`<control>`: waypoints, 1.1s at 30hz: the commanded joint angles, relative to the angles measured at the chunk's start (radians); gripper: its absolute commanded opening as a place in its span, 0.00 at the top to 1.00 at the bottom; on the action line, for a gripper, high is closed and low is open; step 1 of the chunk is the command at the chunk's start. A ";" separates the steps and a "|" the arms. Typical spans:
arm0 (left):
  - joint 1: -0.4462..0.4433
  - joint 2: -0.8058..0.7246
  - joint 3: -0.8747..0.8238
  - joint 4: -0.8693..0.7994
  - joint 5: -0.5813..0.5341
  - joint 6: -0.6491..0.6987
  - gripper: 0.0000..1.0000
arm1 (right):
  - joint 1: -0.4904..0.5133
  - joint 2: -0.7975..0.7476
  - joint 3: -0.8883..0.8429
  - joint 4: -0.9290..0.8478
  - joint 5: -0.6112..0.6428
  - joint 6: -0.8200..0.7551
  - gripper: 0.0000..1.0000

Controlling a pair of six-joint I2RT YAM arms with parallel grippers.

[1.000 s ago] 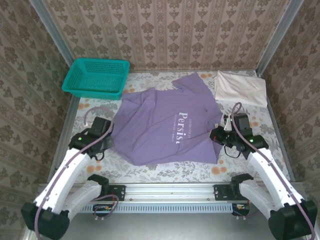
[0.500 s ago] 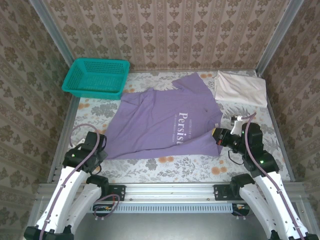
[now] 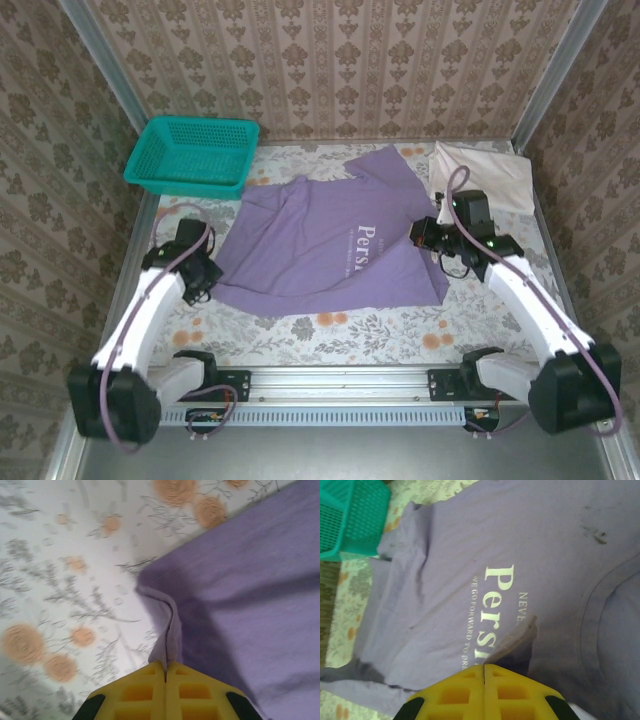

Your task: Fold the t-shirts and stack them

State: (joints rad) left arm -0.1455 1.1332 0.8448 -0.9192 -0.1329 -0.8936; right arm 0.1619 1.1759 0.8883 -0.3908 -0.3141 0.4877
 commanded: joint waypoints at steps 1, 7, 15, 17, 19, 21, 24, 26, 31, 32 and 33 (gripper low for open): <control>0.047 0.171 0.096 0.066 0.124 0.132 1.00 | 0.004 0.102 0.093 0.002 0.071 -0.064 1.00; 0.097 0.420 0.240 0.049 0.165 0.224 1.00 | -0.027 0.301 0.216 -0.039 0.102 -0.063 1.00; 0.132 0.556 0.314 0.060 0.128 0.238 0.97 | -0.031 0.490 0.332 -0.080 0.120 -0.073 1.00; 0.135 0.573 0.316 0.062 0.116 0.238 0.96 | -0.031 0.525 0.351 -0.098 0.140 -0.072 1.00; 0.141 0.584 0.316 0.057 0.108 0.232 0.96 | -0.039 0.548 0.361 -0.104 0.150 -0.062 1.00; 0.150 0.581 0.303 0.060 0.102 0.225 0.96 | -0.047 0.564 0.368 -0.107 0.153 -0.049 1.00; 0.166 0.556 0.278 0.074 0.110 0.213 0.95 | -0.057 0.558 0.366 -0.101 0.160 -0.033 1.00; 0.172 0.518 0.256 0.099 0.129 0.206 0.96 | -0.062 0.510 0.321 -0.026 0.136 -0.019 1.00; 0.175 0.436 0.246 0.142 0.183 0.219 0.95 | -0.084 0.380 0.219 0.133 0.089 0.010 1.00; 0.176 0.421 0.244 0.143 0.176 0.223 0.94 | -0.088 0.366 0.208 0.154 0.085 0.015 1.00; 0.176 0.404 0.240 0.141 0.162 0.225 0.93 | -0.092 0.354 0.195 0.171 0.081 0.019 1.00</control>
State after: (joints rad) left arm 0.0223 1.5978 1.0977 -0.7956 0.0273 -0.6788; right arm 0.0834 1.5845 1.1076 -0.3340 -0.2070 0.4786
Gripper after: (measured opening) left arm 0.070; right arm 0.066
